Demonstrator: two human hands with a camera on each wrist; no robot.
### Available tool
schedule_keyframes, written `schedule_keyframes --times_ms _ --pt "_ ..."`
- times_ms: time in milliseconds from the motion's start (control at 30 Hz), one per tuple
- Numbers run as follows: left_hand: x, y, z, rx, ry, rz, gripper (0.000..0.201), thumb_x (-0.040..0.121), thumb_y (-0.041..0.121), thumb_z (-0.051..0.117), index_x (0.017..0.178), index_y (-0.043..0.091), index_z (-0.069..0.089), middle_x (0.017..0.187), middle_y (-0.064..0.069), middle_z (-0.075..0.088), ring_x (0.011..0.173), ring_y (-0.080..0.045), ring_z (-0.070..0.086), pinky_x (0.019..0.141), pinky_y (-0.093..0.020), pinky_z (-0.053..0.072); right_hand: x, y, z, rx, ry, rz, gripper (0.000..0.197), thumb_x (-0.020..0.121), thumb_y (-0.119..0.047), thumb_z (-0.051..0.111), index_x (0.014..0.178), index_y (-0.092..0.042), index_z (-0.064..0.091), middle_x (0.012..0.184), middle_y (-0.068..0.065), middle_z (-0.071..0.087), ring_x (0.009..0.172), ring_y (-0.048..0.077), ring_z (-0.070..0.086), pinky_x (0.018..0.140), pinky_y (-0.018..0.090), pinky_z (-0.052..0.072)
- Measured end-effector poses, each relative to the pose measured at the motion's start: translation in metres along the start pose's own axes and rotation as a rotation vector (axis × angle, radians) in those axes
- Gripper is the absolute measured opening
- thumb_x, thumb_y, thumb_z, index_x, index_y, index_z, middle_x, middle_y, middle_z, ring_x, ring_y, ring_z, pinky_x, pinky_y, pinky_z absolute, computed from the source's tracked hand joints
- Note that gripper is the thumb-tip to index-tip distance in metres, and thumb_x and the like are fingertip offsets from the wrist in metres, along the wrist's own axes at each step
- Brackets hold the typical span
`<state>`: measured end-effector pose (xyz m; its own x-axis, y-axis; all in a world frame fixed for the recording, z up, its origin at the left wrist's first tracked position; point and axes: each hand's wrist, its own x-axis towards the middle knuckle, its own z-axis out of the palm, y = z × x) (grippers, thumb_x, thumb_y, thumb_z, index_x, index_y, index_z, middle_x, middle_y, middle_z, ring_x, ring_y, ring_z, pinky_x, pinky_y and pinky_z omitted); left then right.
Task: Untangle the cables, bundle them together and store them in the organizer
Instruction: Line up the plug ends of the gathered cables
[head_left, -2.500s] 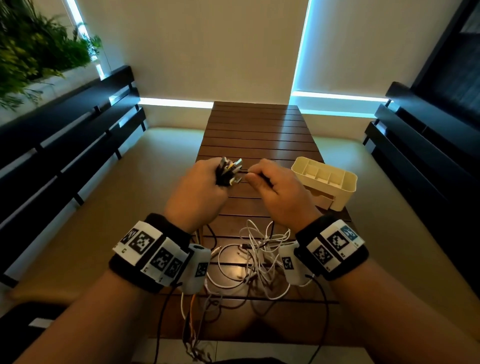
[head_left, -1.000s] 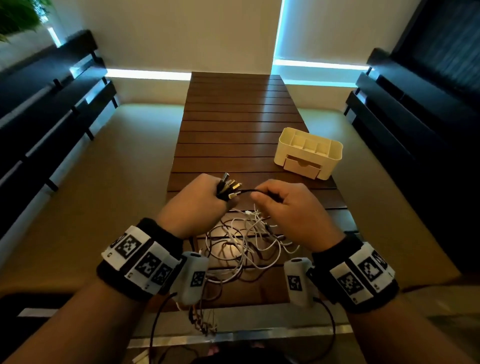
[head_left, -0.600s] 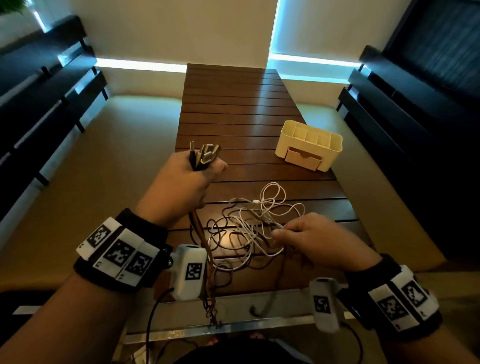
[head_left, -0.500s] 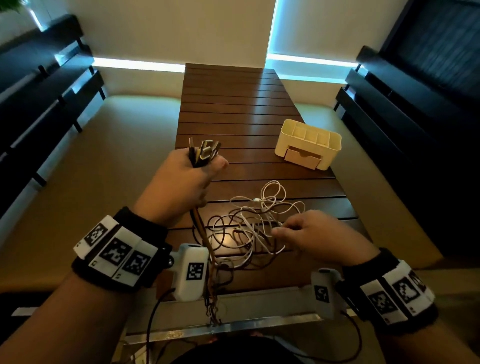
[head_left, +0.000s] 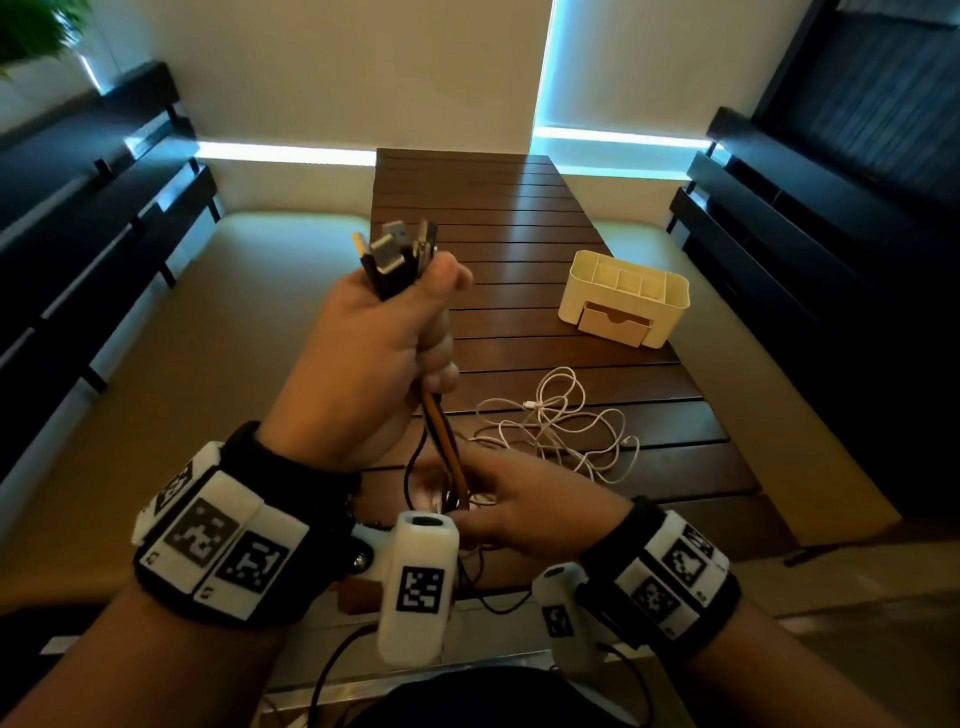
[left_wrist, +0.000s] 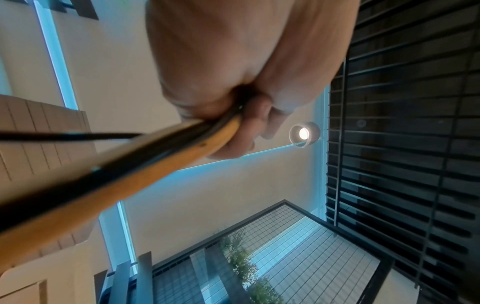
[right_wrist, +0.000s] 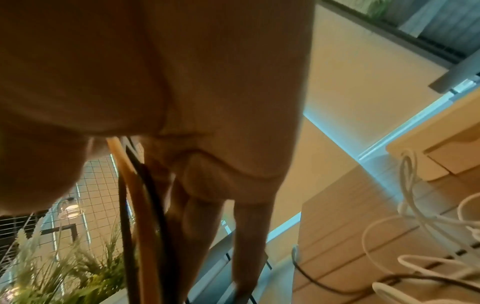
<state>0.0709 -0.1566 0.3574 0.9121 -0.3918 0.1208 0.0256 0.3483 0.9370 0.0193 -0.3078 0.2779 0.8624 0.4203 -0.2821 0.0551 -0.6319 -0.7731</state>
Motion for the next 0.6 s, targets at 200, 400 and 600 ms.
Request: schedule_keyframes --times_ms 200,400,600 --pt "-0.001 0.003 -0.015 -0.042 0.049 -0.018 0.016 0.102 0.024 0.049 0.099 0.009 0.054 0.057 0.003 0.021 0.045 -0.008 0.020 0.043 -0.021 0.028 -0.001 0.006 0.000 0.158 -0.182 0.161 0.022 0.097 -0.039 0.057 0.111 -0.023 0.064 0.097 -0.004 0.071 0.081 0.009 0.070 0.073 0.028 0.059" --pt "-0.005 -0.001 -0.026 0.008 0.078 -0.033 0.017 0.103 0.023 0.048 0.099 0.009 0.055 0.056 0.004 0.024 0.044 -0.008 0.023 0.043 -0.021 0.030 0.002 0.039 -0.013 0.203 0.008 0.151 0.032 0.088 -0.058 0.058 0.107 -0.034 0.066 0.111 -0.008 0.070 0.102 0.005 0.066 0.094 0.032 0.054" --pt "-0.008 -0.006 -0.030 0.014 0.088 -0.083 0.016 0.102 0.024 0.047 0.099 0.009 0.055 0.060 0.001 0.021 0.046 -0.009 0.021 0.043 -0.021 0.028 0.016 0.092 -0.001 0.038 0.044 0.368 0.034 0.092 -0.054 0.057 0.111 -0.028 0.066 0.105 -0.006 0.070 0.095 0.012 0.067 0.093 0.039 0.055"
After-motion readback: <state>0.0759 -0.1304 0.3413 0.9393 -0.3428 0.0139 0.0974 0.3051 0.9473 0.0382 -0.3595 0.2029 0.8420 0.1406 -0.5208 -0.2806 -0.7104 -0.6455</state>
